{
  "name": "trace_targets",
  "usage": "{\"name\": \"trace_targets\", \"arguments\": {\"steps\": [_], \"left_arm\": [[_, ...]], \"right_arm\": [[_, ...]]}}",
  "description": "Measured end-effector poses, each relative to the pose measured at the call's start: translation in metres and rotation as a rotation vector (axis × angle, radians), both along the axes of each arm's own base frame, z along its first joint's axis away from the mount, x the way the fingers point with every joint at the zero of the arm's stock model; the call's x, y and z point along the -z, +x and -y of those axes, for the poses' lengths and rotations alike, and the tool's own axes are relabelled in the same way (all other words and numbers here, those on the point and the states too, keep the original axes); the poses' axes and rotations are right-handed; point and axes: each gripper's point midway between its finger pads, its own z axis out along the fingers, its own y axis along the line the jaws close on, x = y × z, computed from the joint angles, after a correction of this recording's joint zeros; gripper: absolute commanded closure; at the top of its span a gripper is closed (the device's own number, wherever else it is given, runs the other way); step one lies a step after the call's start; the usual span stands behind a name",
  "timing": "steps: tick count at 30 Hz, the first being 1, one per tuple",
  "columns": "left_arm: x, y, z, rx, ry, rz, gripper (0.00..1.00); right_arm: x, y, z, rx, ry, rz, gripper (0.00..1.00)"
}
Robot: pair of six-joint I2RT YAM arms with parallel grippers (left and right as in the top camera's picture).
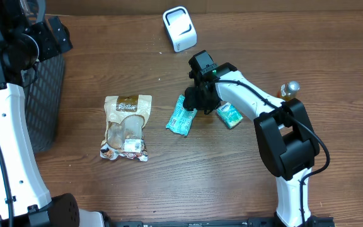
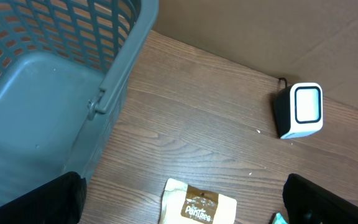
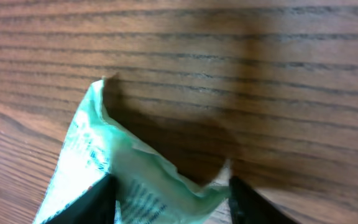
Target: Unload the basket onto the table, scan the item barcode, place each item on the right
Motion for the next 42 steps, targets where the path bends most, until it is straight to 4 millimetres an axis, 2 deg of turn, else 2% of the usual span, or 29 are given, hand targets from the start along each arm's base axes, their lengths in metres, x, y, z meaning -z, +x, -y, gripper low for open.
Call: {"name": "trace_targets", "arguments": {"steps": [6,13,24,30,34,35,42], "left_arm": [[0.0,0.0,0.0,0.001,0.0,0.0,0.0],[0.0,0.0,0.0,0.0,0.0,0.0,0.0],[0.0,0.0,0.0,0.0,0.0,0.0,0.01],[0.0,0.0,0.0,0.001,0.0,0.0,0.0],[0.0,0.0,0.0,0.001,0.0,0.0,0.0],[0.0,0.0,0.0,0.0,0.0,0.0,0.0],[0.0,0.0,0.0,0.001,0.0,0.0,0.0]], "right_arm": [[-0.001,-0.003,0.001,0.011,0.049,-0.041,0.37],[-0.004,-0.002,0.007,0.039,0.111,-0.085,0.24],[-0.003,0.004,0.004,0.059,0.145,-0.069,0.32],[0.0,0.013,-0.003,0.077,0.195,-0.017,0.65],[0.002,0.011,-0.004,0.072,0.204,-0.023,0.93],[0.001,0.01,-0.006,0.072,0.218,-0.031,0.96],[-0.003,0.005,-0.012,0.054,0.266,-0.056,0.96]]}}
